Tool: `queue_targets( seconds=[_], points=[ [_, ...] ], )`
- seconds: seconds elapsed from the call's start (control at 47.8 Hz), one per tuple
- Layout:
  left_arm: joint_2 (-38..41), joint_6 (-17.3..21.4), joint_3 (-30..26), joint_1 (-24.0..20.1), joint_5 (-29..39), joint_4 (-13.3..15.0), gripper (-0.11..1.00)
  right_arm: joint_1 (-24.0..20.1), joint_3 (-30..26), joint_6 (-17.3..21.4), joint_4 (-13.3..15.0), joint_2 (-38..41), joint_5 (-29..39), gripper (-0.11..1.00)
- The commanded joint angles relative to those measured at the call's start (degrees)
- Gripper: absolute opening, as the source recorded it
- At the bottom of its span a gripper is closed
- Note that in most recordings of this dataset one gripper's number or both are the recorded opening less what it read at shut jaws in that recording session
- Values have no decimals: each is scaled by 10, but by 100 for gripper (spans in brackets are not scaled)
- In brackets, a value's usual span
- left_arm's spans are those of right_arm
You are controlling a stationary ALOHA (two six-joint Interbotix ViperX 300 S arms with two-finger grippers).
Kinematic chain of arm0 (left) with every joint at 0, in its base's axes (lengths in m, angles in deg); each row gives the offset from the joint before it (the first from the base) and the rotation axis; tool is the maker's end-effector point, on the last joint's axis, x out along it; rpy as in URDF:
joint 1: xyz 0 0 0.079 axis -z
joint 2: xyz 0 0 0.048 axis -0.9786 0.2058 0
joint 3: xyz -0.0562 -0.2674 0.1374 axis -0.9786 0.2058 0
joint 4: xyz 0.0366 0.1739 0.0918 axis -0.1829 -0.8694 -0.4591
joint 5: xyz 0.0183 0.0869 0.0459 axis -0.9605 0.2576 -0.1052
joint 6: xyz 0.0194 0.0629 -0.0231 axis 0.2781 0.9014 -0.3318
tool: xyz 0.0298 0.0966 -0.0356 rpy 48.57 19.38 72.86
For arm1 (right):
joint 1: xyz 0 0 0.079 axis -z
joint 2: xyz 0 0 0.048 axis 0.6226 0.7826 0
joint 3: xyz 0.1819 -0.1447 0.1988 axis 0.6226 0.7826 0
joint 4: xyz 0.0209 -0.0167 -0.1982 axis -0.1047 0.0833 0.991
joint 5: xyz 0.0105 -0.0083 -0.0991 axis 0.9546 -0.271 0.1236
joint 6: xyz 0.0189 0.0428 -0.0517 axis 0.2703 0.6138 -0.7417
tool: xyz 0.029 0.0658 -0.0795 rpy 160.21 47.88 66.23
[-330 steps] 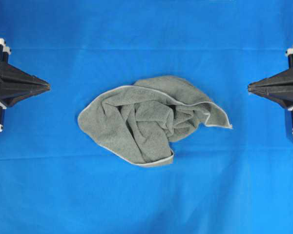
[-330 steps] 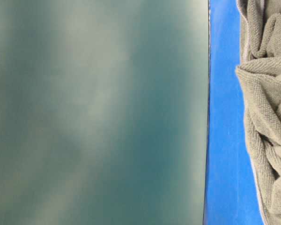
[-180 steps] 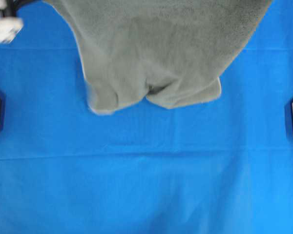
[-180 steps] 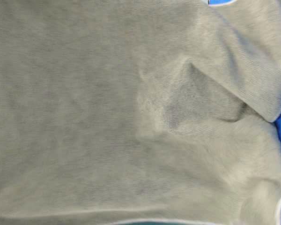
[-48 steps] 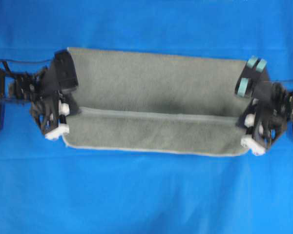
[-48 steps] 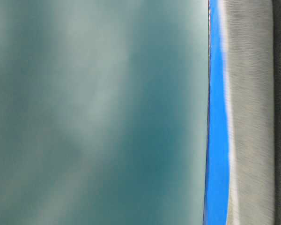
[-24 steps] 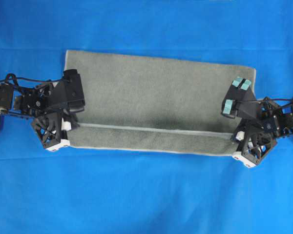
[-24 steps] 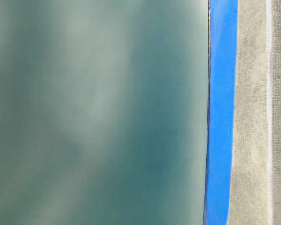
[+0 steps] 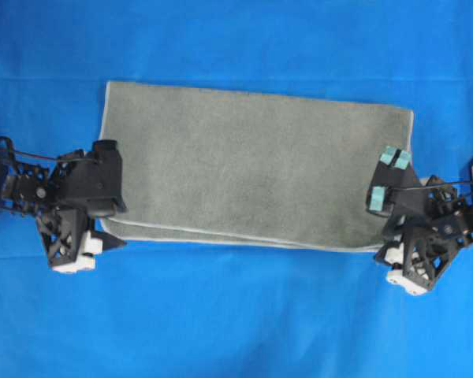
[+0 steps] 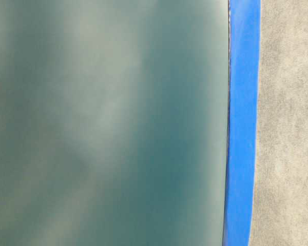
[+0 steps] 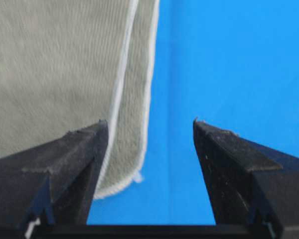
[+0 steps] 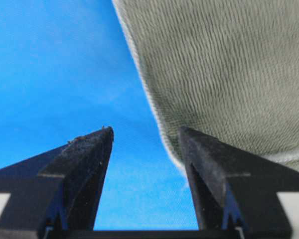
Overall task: Fold a large towel.
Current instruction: 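Move both grippers to the far corners and grasp the folded towel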
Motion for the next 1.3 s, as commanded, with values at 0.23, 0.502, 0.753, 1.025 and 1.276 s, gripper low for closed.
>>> queue_targets(
  seconds=[0.23,0.502,0.753,1.025,1.276],
  points=[
    [-50,139,-26,-170,-9,-3,65,98,-12,25,175,-90,71,59],
    [16,227,-56,-289,-36,-3,65,280,23,37,282,-65,72,58],
    [127,276,-69,-371,-91,-3,65,381,59,33,319,-2,-54,58],
    [214,276,-69,-396,-122,-3,65,418,82,31,322,80,-155,58],
    [233,262,-62,-394,-114,-1,56,422,100,36,319,99,-200,57]
  ],
)
